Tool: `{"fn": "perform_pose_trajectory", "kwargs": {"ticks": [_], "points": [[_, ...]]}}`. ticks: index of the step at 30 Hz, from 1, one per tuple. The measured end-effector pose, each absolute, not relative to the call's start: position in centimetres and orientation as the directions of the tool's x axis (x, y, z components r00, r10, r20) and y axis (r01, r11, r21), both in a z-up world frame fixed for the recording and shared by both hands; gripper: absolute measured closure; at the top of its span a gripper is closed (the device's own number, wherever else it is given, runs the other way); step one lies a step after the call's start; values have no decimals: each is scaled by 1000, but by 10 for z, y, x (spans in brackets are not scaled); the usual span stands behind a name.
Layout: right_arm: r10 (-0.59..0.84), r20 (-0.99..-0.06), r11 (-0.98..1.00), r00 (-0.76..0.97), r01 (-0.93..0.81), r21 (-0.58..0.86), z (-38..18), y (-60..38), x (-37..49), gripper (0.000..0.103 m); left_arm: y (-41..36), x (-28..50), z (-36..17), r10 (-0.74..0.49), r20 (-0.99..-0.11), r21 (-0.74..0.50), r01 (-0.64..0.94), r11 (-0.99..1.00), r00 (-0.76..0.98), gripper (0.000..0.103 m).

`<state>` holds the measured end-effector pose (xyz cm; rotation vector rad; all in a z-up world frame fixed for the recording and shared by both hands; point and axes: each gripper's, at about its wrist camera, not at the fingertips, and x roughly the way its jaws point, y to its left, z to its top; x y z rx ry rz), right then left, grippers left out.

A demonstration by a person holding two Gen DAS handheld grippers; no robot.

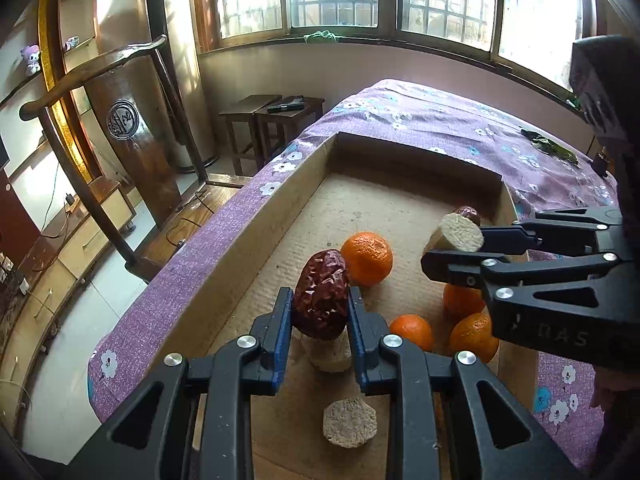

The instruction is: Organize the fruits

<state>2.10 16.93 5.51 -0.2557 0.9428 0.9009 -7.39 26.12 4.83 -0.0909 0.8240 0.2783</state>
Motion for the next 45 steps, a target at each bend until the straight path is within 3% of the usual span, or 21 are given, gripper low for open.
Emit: {"fn": "perform_pose_trajectory", "kwargs": {"ticks": [22, 23, 27, 32, 36, 38, 45], "points": [[533, -811, 609, 241, -775, 170, 39, 185, 25, 59, 256, -74, 45, 258, -722, 63, -311, 948, 642, 77], [540, -805, 611, 246, -772, 174, 43, 181, 23, 57, 256, -74, 45, 257, -724, 60, -313, 948, 641, 74], [559, -782, 630, 277, -755, 183, 55, 162, 16, 50, 254, -79, 47, 286, -702, 78, -329, 941, 653, 43], [565, -753, 669, 336, -721, 180, 70, 135, 1, 33, 248, -85, 52, 286, -688, 65, -336, 940, 667, 30], [565, -740, 688, 364, -703, 180, 74, 117, -9, 29, 239, -90, 55, 294, -677, 76, -334, 940, 675, 25], [561, -730, 709, 391, -681, 181, 77, 110, -13, 22, 236, -93, 56, 300, -670, 78, -338, 938, 679, 22], [545, -726, 751, 420, -630, 199, 73, 89, -26, 17, 225, -106, 65, 320, -638, 84, -349, 933, 701, 19]]}}
